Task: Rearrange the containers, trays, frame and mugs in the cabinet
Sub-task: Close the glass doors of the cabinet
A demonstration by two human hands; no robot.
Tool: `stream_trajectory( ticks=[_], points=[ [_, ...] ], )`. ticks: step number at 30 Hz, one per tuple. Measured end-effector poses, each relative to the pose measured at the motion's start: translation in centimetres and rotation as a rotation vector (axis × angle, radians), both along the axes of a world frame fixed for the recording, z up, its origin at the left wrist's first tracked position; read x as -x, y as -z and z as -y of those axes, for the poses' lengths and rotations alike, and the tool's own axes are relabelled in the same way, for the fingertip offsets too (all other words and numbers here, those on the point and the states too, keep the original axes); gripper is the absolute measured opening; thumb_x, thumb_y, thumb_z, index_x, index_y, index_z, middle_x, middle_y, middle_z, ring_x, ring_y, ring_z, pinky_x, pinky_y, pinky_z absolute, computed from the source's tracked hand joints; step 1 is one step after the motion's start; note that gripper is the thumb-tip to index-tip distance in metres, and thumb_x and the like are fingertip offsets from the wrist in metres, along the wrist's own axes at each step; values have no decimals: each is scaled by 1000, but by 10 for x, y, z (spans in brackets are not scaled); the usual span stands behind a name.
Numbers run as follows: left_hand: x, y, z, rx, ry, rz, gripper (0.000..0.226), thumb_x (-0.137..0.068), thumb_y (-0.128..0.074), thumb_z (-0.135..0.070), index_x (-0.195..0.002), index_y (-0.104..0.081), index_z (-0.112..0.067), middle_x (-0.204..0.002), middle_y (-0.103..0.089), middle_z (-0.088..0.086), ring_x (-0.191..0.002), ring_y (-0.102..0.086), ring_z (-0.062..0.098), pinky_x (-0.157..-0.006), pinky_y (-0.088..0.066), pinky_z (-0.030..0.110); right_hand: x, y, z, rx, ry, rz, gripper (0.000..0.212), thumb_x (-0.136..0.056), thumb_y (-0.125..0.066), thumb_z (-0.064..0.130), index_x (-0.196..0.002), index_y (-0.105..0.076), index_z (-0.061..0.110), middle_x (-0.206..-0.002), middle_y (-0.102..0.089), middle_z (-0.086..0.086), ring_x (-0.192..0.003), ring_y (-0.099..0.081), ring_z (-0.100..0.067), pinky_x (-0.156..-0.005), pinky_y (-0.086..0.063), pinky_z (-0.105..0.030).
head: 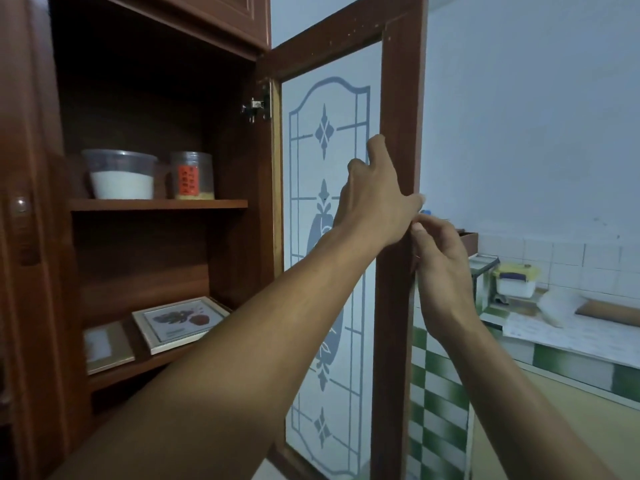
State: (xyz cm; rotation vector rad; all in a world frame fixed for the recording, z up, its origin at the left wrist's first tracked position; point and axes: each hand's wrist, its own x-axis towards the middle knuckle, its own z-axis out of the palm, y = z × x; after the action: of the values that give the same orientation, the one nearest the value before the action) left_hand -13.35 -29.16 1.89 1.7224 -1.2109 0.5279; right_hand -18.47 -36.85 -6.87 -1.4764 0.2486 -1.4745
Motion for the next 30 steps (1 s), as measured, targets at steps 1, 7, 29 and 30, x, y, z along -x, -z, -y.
stream_trajectory(
  ticks=[1, 7, 29, 30],
  points=[
    [-1, 1, -4, 9, 7, -1, 81, -85, -70, -34, -146, -18, -24, -133, -44, 11, -105, -52, 26, -76, -38, 30, 0, 0, -2, -29, -31, 18, 28, -100, -52, 31, -126, -57, 23, -117, -65, 8, -106, -62, -2, -96, -47, -27],
    [-12, 5, -52, 69, 94, 3, 75, -86, -71, -35, -145, -26, -27, -139, -45, 3, -109, -51, 14, -85, -45, 27, -3, -5, -37, -107, -407, 179, 28, -100, -52, 22, -121, -64, 7, -107, -72, -9, -100, -69, -19, -85, -52, -31],
    [-95, 7, -251, 76, -260, -118, 59, -72, -73, -49, -124, -58, -28, -118, -62, -10, -103, -60, 2, -91, -52, 28, -94, -23, -180, -20, -861, 9, 24, -102, -46, 28, -88, -61, 17, -72, -59, 4, -63, -56, -7, -58, -47, -20],
    [-100, 8, -255, 91, -326, -105, 61, -72, -72, -51, -126, -57, -29, -120, -60, -10, -105, -58, 1, -89, -50, 23, -100, -24, -184, -29, -886, 0, 23, -102, -46, 27, -88, -60, 16, -69, -59, 5, -59, -56, -5, -53, -47, -18]
  ],
)
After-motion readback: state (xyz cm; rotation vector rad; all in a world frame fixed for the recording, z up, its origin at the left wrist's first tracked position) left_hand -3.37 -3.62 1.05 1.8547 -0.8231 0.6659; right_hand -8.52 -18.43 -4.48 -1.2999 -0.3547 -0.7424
